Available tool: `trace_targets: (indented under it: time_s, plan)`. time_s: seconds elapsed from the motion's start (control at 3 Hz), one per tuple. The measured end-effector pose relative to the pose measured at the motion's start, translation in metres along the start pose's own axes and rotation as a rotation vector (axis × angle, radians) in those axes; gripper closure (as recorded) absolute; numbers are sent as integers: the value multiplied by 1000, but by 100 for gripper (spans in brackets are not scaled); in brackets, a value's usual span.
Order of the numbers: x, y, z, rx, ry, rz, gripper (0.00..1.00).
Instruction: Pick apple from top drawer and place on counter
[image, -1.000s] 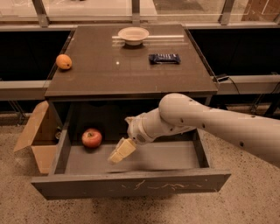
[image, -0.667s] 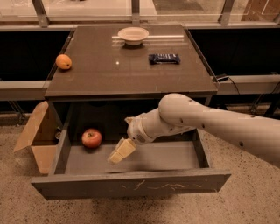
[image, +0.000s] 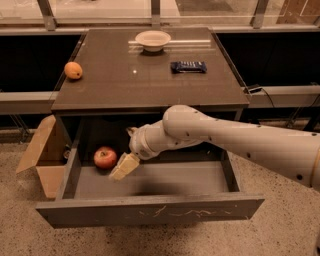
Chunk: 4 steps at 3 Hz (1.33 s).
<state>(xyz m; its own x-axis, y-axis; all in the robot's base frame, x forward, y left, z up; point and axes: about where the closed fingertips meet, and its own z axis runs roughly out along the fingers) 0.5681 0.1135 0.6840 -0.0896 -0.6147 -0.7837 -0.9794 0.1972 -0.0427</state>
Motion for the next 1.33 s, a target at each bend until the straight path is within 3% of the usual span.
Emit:
trace_targets:
  time_s: [0.33, 1.0, 1.33]
  plan:
    - [-7, 4, 41, -34, 10, -75, 0]
    - [-4, 12, 83, -29, -24, -66, 0]
    - [-6, 7, 96, -9, -52, -51, 17]
